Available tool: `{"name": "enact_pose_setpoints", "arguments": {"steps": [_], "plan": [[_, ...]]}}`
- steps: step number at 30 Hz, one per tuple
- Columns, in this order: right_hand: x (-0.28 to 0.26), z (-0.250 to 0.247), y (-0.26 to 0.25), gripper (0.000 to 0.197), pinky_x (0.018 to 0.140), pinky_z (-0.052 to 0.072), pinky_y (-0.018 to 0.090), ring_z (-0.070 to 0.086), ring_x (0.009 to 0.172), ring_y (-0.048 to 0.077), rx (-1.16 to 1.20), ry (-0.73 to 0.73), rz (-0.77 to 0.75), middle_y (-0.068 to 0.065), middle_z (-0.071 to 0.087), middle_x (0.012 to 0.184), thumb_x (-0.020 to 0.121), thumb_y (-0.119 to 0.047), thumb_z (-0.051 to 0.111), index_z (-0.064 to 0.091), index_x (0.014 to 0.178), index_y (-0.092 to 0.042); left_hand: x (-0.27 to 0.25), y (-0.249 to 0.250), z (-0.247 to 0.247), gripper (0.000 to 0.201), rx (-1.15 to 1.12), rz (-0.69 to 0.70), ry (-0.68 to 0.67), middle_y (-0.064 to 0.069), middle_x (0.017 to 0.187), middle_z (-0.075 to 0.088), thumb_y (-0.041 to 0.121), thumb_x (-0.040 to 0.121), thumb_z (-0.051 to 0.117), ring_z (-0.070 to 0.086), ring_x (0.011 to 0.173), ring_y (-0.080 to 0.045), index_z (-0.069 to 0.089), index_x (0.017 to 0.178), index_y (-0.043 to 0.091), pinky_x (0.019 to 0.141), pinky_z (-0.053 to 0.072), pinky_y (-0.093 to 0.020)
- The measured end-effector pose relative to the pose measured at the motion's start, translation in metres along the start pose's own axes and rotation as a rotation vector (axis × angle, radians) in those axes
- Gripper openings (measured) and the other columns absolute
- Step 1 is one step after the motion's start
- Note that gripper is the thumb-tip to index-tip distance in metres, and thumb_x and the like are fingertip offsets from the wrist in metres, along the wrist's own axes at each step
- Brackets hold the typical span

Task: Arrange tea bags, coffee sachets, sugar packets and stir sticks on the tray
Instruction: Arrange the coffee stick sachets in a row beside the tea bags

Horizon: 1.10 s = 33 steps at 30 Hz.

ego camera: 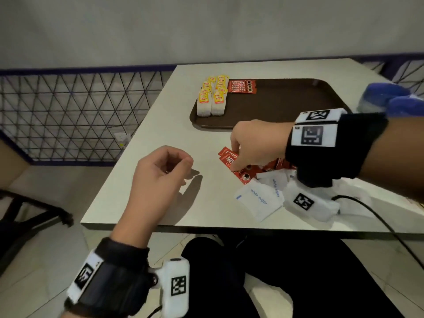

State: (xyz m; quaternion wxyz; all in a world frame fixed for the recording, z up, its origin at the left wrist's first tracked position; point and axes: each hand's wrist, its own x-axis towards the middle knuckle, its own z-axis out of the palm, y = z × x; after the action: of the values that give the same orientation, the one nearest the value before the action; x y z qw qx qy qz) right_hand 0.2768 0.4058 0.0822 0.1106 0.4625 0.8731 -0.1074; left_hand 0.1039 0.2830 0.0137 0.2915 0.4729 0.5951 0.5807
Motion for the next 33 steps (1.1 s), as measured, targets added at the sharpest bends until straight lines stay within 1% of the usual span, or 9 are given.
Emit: {"name": "enact_pose_setpoints", "arguments": {"steps": [4,9,13,17,22,25,29,31,33], "plan": [[0.004,0.0,-0.005,0.033,0.073,0.06,0.032,0.074,0.088,0.025,0.08,0.007,0.026,0.009,0.075,0.097,0.088,-0.032,0.079,0.072,0.108,-0.006,0.0,0.003,0.0,0.007,0.038,-0.015,0.013,-0.008,0.08,0.072,0.007,0.09,0.068,0.066,0.064,-0.009,0.071,0.086,0.01,0.064,0.051,-0.027],[-0.001,-0.007,-0.009,0.021,0.06,0.05,0.023,0.072,0.083,0.021,0.17,0.089,-0.052,0.011,0.077,0.1,0.094,-0.026,0.07,0.077,0.102,-0.007,-0.006,0.006,0.002,0.005,-0.025,-0.051,0.035,-0.009,0.078,0.068,0.006,0.088,0.07,0.061,0.061,-0.013,0.071,0.086,0.01,0.073,0.06,-0.046],[-0.031,-0.022,-0.011,0.005,0.059,0.048,0.024,0.065,0.072,0.013,0.266,0.232,-0.193,-0.001,0.068,0.088,0.097,-0.026,0.066,0.069,0.095,-0.022,-0.011,0.015,0.004,0.009,-0.101,-0.003,0.03,-0.011,0.09,0.071,0.015,0.094,0.07,0.068,0.067,-0.016,0.07,0.103,0.013,0.067,0.06,-0.035],[-0.081,-0.012,-0.009,0.015,0.064,0.054,0.025,0.067,0.071,0.002,0.227,0.182,-0.349,-0.012,0.066,0.087,0.098,-0.034,0.065,0.06,0.084,-0.036,-0.022,0.029,0.021,0.039,-0.206,-0.052,-0.152,-0.014,0.09,0.073,0.033,0.082,0.071,0.072,0.07,-0.024,0.068,0.112,0.008,0.064,0.06,-0.03],[-0.098,0.03,0.007,0.01,0.067,0.046,0.03,0.055,0.075,0.002,0.247,0.395,-0.296,-0.012,0.059,0.08,0.09,-0.041,0.071,0.065,0.094,-0.035,-0.03,0.03,0.046,0.014,-0.201,-0.079,-0.281,-0.024,0.079,0.074,0.008,0.088,0.072,0.07,0.062,-0.02,0.072,0.099,-0.001,0.062,0.059,-0.026],[-0.099,0.053,0.021,0.027,0.062,0.05,0.021,0.061,0.069,0.005,0.582,0.518,-0.149,-0.01,0.061,0.082,0.084,-0.044,0.078,0.066,0.107,-0.037,-0.028,0.029,0.048,0.012,-0.235,-0.105,-0.256,-0.023,0.077,0.074,0.005,0.089,0.071,0.071,0.061,-0.022,0.073,0.1,0.0,0.068,0.064,-0.037],[-0.107,0.079,0.027,0.021,0.064,0.062,0.043,0.072,0.067,0.02,1.169,0.558,-0.121,-0.003,0.07,0.09,0.084,-0.026,0.08,0.073,0.104,-0.031,-0.028,0.028,0.049,0.014,-0.296,-0.141,-0.208,-0.021,0.08,0.075,0.006,0.091,0.069,0.071,0.062,-0.022,0.073,0.104,0.002,0.071,0.064,-0.037],[-0.106,0.09,0.025,0.021,0.067,0.063,0.048,0.074,0.068,0.027,1.312,0.585,-0.145,0.004,0.073,0.09,0.089,-0.012,0.075,0.076,0.102,-0.028,-0.029,0.027,0.051,0.016,-0.306,-0.143,-0.225,-0.021,0.082,0.075,0.003,0.091,0.067,0.071,0.064,-0.023,0.072,0.107,0.001,0.074,0.064,-0.043],[-0.105,0.098,0.026,0.025,0.067,0.063,0.052,0.074,0.067,0.03,1.366,0.642,-0.146,0.009,0.074,0.087,0.09,-0.003,0.072,0.077,0.102,-0.025,-0.03,0.027,0.052,0.019,-0.305,-0.143,-0.25,-0.022,0.085,0.076,0.0,0.091,0.065,0.073,0.066,-0.024,0.07,0.11,-0.001,0.071,0.065,-0.037]]}}
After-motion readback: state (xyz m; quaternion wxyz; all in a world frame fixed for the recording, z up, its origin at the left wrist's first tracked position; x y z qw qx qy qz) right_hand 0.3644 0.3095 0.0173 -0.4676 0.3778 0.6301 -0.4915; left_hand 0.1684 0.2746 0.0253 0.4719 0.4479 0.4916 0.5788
